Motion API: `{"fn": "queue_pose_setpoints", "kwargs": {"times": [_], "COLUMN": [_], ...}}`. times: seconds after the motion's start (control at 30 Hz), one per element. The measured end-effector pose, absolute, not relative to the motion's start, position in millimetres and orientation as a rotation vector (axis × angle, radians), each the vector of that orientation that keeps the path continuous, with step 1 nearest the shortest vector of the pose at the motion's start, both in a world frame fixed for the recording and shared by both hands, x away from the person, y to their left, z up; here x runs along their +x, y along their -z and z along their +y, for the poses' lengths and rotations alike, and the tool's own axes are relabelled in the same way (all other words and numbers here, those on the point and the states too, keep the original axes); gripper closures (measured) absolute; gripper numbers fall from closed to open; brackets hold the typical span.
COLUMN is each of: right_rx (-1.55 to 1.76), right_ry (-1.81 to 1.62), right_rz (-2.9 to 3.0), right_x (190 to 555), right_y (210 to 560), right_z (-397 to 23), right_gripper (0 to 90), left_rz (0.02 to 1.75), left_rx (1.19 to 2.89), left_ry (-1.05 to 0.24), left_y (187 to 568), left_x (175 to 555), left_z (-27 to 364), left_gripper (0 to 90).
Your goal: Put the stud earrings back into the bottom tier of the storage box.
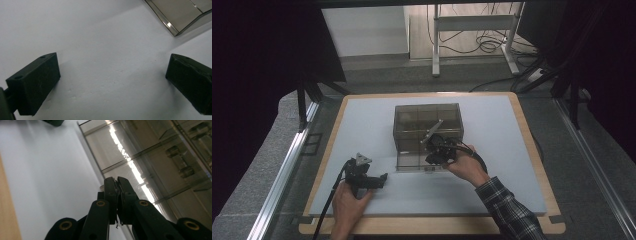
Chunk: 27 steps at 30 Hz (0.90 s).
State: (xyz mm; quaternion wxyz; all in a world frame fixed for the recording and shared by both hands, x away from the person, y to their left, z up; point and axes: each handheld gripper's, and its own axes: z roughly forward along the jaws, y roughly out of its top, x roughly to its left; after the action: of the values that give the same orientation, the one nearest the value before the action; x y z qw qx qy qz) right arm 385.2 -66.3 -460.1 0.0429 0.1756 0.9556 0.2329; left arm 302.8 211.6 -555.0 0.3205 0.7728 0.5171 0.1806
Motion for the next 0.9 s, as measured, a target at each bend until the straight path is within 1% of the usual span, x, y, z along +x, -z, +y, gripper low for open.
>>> {"fn": "queue_pose_setpoints", "kwargs": {"times": [0.53, 0.9], "right_rx": [0.577, 0.601], "right_ry": [-0.7, -0.685], "right_rz": [2.883, 2.889], "right_x": [411.3, 419.1], "right_y": [486.2, 503.4], "right_z": [-51.6, -47.8], "right_gripper": [84.7, 84.6], "left_rz": [1.36, 1.36], "left_rx": [2.034, 2.033], "left_ry": [-0.471, -0.472], "left_y": [554.8, 554.9], "left_x": [302.6, 302.6], "left_z": [211.7, 211.7], "left_gripper": [0.0, 0.0]}}
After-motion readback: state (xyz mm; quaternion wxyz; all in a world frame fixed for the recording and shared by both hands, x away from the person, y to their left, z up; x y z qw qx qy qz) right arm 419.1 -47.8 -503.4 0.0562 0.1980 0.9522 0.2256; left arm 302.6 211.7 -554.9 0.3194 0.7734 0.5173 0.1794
